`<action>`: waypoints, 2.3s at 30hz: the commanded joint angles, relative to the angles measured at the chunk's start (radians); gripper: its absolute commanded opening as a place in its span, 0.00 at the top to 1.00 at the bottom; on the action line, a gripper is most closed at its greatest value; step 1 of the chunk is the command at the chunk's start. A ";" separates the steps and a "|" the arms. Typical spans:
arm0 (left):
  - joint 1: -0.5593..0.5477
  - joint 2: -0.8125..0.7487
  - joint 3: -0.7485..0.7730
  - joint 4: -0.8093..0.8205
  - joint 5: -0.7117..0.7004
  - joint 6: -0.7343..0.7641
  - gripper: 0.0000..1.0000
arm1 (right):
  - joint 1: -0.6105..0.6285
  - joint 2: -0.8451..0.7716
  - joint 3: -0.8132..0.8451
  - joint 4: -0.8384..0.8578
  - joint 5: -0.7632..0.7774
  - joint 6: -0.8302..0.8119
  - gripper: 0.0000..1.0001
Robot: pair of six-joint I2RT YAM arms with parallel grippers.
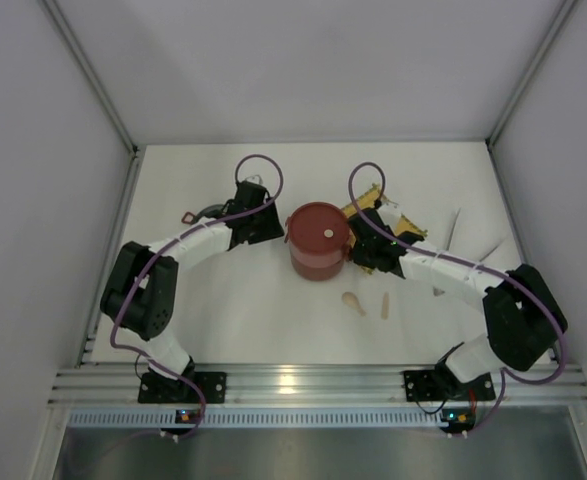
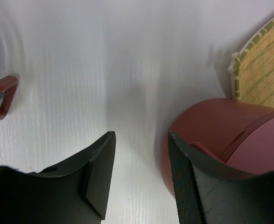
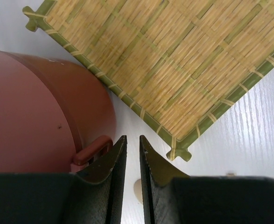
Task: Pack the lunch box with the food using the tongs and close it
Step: Close the fastener on the packing box.
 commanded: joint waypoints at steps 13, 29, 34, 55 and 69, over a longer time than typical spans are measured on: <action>-0.025 0.009 0.013 0.047 0.063 0.005 0.47 | -0.014 0.067 0.077 0.109 -0.081 0.009 0.83; -0.073 -0.005 -0.087 0.123 0.132 -0.056 0.49 | -0.016 0.116 0.094 0.194 -0.160 -0.006 0.83; -0.084 -0.006 -0.077 0.129 0.133 -0.056 0.49 | -0.014 0.126 0.116 0.193 -0.169 -0.023 0.83; -0.082 -0.178 -0.102 -0.183 -0.255 -0.114 0.50 | -0.129 0.047 0.102 0.037 -0.114 -0.070 0.81; -0.082 -0.383 -0.169 -0.200 -0.293 -0.133 0.49 | -0.157 0.258 0.413 -0.023 -0.246 -0.276 0.80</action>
